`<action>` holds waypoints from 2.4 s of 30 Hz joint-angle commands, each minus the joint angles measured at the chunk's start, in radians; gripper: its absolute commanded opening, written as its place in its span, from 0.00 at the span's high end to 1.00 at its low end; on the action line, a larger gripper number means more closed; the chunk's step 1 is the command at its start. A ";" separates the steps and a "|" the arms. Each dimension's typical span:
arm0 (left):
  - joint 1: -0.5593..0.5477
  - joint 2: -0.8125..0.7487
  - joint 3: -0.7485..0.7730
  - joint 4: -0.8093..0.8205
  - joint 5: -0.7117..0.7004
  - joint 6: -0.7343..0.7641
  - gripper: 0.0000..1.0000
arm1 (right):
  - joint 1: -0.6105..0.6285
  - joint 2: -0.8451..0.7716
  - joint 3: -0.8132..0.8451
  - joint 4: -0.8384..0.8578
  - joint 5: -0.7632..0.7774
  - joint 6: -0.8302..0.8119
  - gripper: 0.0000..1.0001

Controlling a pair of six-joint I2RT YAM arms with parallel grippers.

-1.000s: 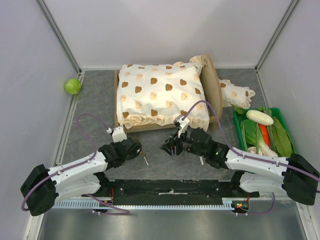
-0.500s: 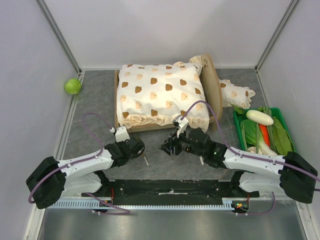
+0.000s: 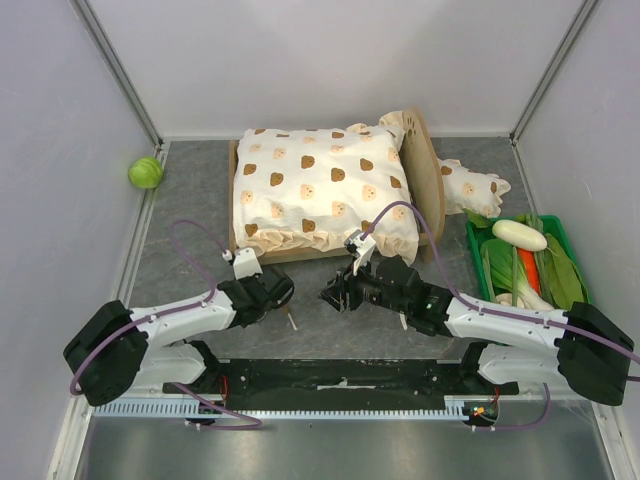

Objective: Set up the pet bed

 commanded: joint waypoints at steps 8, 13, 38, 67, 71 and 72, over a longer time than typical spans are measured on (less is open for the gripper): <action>0.010 -0.023 -0.002 0.003 0.094 0.040 0.98 | 0.006 0.036 -0.023 0.038 -0.005 0.006 0.50; 0.008 -0.205 -0.032 0.023 0.219 0.097 0.98 | 0.013 0.097 -0.040 0.067 -0.044 0.024 0.48; 0.006 -0.724 -0.117 -0.264 0.398 -0.063 0.98 | 0.169 0.605 0.232 0.101 0.092 0.055 0.38; 0.006 -0.764 0.024 -0.477 0.454 -0.095 0.98 | 0.197 0.544 0.192 0.092 0.057 0.014 1.00; 0.006 -0.681 0.011 -0.436 0.440 -0.078 0.98 | 0.192 0.454 0.213 0.069 0.083 -0.018 1.00; 0.006 -0.673 0.004 -0.425 0.440 -0.075 0.98 | 0.187 0.419 0.231 0.067 0.074 -0.023 1.00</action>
